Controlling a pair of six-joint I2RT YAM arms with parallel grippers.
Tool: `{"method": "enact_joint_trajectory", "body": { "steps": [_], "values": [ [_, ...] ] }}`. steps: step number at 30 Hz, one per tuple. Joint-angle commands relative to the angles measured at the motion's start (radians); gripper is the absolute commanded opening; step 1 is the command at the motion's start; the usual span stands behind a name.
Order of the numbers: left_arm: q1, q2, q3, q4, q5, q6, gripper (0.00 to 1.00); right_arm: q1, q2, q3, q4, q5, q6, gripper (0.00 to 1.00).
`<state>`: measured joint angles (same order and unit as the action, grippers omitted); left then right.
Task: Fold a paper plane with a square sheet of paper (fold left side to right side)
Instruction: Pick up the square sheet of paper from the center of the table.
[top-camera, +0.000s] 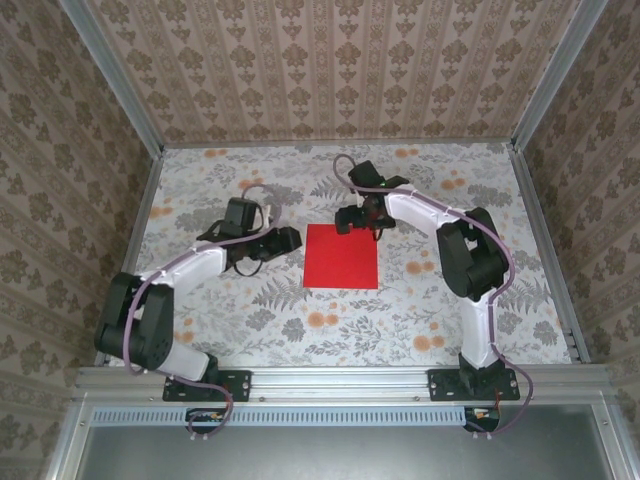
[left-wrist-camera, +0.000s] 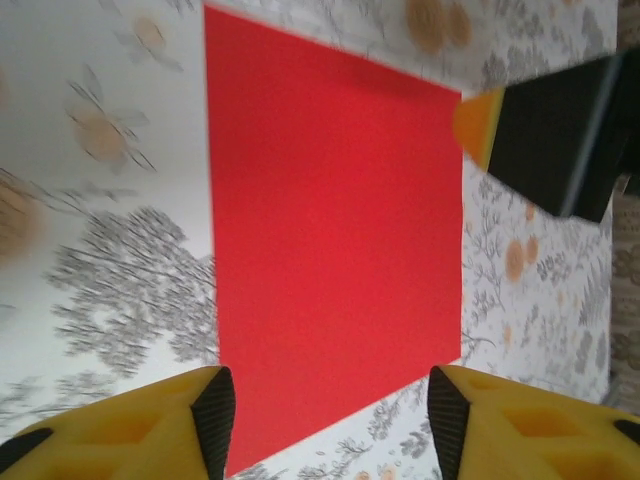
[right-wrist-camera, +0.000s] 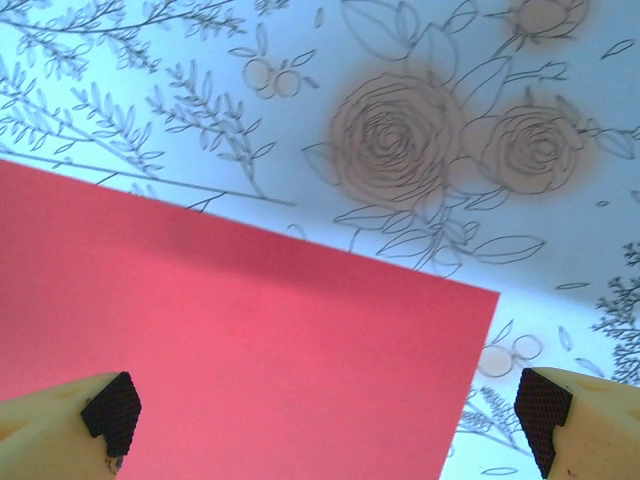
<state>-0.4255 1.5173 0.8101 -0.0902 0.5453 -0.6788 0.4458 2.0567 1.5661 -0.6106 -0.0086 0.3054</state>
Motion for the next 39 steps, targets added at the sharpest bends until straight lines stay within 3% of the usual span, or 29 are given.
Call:
{"method": "enact_joint_trajectory", "body": {
  "steps": [1,16,30,33,39],
  "values": [
    [-0.025,0.057,0.006,0.054,0.084,-0.067,0.52,0.004,0.052,0.024,-0.011,-0.006,-0.023,1.0],
    [-0.105,0.247,0.091,-0.055,0.057,-0.04,0.31,0.023,0.071,-0.027,-0.02,-0.11,-0.003,1.0],
    [-0.105,0.307,0.074,-0.036,-0.005,-0.048,0.21,0.088,-0.007,-0.111,-0.042,-0.174,0.02,0.99],
    [-0.105,0.308,0.076,-0.027,-0.004,-0.05,0.21,0.098,-0.016,-0.123,-0.045,-0.174,0.021,0.94],
    [-0.093,0.28,0.087,-0.007,0.001,-0.039,0.23,0.099,-0.033,-0.124,-0.054,-0.225,0.012,0.69]
  ]
}}
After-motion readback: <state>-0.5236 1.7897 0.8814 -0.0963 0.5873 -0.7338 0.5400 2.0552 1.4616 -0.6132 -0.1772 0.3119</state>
